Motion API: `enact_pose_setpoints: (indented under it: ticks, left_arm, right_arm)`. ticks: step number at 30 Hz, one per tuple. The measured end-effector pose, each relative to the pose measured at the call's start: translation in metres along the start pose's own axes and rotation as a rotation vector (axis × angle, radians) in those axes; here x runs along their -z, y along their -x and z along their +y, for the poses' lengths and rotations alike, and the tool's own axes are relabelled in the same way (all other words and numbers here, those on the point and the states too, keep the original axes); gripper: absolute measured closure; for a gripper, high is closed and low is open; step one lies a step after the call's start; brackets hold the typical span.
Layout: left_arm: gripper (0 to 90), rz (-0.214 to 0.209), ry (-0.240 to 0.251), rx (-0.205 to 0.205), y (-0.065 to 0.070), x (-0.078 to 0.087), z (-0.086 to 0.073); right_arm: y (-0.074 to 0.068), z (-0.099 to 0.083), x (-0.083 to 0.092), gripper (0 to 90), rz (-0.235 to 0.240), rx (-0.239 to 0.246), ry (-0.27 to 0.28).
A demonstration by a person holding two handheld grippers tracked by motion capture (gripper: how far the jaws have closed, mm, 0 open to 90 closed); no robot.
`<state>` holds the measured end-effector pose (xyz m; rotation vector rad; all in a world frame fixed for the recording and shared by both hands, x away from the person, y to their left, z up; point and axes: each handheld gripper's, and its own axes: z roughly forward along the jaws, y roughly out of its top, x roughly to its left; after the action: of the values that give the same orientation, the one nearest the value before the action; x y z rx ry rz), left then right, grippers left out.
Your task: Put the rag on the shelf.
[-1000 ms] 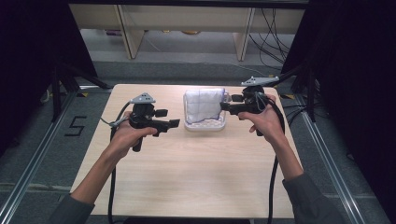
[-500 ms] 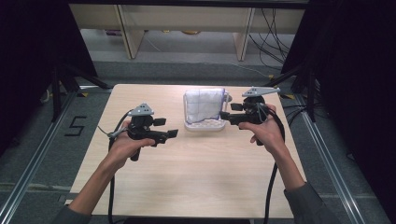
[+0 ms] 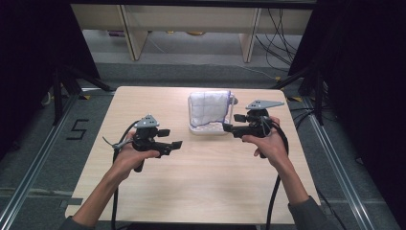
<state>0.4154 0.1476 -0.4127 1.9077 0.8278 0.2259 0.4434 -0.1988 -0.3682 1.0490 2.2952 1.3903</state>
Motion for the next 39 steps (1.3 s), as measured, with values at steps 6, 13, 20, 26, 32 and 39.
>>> enact_pose_setpoints:
  ticks: [6, 13, 20, 26, 32, 39]
  left_arm:
    - [26.0, -0.012, -0.008, -0.025, 0.008, -0.001, -0.009]
    - [25.3, -0.012, -0.022, -0.042, 0.012, -0.003, -0.021]
    - [24.4, -0.019, -0.042, -0.056, 0.017, -0.007, -0.028]
    - [23.7, -0.013, -0.058, -0.051, 0.017, -0.010, -0.036]
    - [22.0, -0.022, -0.069, -0.045, 0.016, -0.012, -0.043]
    - [20.0, -0.042, -0.082, -0.002, 0.016, -0.017, -0.057]
  right_arm:
    - [-0.008, -0.011, -0.002, 34.6, 0.005, -0.031, -0.021]
    - [-0.009, -0.023, -0.004, 34.2, 0.013, -0.020, -0.047]
    - [-0.005, -0.032, -0.008, 33.9, 0.019, -0.015, -0.054]
    - [-0.006, -0.038, -0.011, 33.7, 0.032, -0.037, -0.072]
    - [-0.008, -0.041, -0.015, 33.3, 0.028, -0.009, -0.083]
    - [-0.012, -0.047, -0.017, 32.2, 0.047, -0.031, -0.112]
